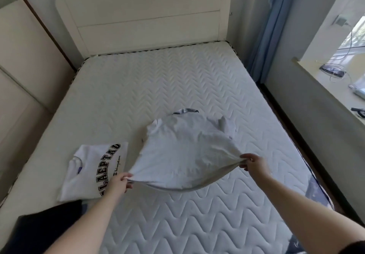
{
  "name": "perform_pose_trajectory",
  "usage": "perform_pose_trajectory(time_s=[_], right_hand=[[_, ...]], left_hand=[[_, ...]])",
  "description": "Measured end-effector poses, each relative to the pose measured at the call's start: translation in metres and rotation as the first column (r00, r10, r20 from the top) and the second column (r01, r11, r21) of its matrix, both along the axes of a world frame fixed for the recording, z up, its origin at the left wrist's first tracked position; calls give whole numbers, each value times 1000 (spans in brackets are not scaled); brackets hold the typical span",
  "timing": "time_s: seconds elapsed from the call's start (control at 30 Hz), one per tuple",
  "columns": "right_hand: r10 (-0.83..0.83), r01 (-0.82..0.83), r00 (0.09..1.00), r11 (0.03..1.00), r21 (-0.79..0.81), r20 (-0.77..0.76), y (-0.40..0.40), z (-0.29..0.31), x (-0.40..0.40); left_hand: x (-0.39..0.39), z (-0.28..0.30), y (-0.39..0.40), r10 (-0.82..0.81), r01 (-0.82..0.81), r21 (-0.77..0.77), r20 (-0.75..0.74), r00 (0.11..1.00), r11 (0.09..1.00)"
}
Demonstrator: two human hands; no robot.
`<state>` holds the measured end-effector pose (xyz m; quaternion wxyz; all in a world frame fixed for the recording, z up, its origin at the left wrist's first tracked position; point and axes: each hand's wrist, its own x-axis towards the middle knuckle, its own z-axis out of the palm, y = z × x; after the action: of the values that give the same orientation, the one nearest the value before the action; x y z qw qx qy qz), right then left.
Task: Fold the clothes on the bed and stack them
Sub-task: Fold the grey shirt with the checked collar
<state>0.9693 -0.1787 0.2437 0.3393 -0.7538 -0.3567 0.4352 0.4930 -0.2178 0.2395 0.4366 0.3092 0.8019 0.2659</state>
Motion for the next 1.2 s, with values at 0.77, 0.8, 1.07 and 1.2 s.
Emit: perform_pose_trajectory(time_s=[0.77,0.8,1.07,1.2], right_hand=[[-140,140,990,907,-398,29,-241,-130,0],[-129,130,991,904,-408,30,-246,-132,0],[-62,68,998,918,-392,27,-274,-171,16],[-20,38,999,928,-370,51,-283,-206,29]], left_hand=[[-30,-143,-218,-288,257,-249,-97,953,934],[-29,-142,-223,-295,259,-252,-117,948,932],[-21,-171,-251,-224,170,-260,-193,955,950],[-14,-201,-257,-188,130,-255,-214,959,958]])
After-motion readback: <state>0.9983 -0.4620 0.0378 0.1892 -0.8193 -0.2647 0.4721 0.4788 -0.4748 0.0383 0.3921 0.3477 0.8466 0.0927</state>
